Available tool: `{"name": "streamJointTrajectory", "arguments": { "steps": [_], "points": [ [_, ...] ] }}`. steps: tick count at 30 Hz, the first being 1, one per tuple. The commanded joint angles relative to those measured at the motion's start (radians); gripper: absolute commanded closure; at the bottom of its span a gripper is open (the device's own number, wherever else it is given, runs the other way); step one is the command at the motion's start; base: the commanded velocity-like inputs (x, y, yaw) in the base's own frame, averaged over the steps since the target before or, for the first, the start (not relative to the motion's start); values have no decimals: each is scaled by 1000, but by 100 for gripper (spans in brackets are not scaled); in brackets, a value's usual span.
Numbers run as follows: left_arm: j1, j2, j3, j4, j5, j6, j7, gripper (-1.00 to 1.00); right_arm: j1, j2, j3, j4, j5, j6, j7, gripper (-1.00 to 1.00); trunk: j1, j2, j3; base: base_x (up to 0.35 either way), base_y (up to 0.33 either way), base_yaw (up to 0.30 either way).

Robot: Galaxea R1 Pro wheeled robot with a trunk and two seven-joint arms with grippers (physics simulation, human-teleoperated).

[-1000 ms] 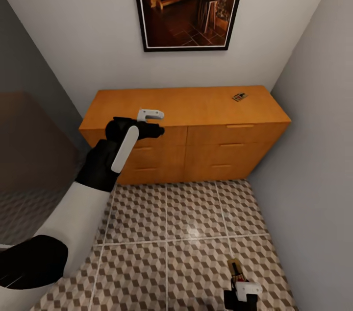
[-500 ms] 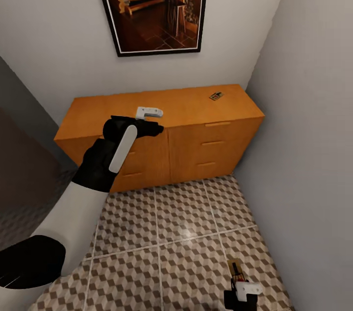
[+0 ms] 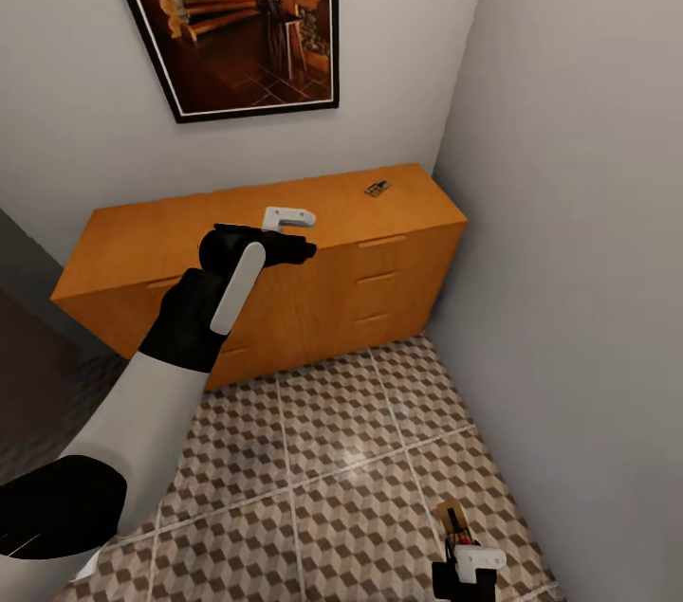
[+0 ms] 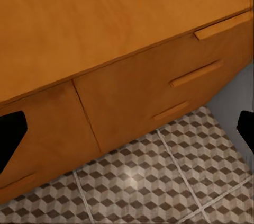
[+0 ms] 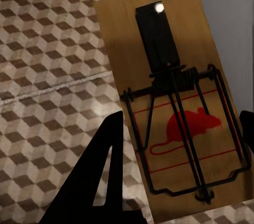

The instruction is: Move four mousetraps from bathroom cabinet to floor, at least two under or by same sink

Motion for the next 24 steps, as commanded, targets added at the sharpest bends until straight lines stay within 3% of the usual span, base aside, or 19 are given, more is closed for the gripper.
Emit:
{"name": "streamJointTrajectory", "arguments": {
  "steps": [1, 19, 24],
  "points": [
    [-1, 0, -1, -1, 11, 3, 10, -100, -1, 0, 9, 1, -5, -2, -6, 100, 1, -2, 0, 113, 29, -204],
    [-2, 2, -4, 5, 11, 3, 9, -100, -1, 2, 9, 1, -5, -2, -3, 100, 1, -2, 18, 208, 136, -182],
    [-2, 2, -20, 9, 12, 3, 7, -100, -1, 2, 9, 1, -5, -2, -3, 100, 1, -2, 23, 239, 158, -175]
  ]
}}
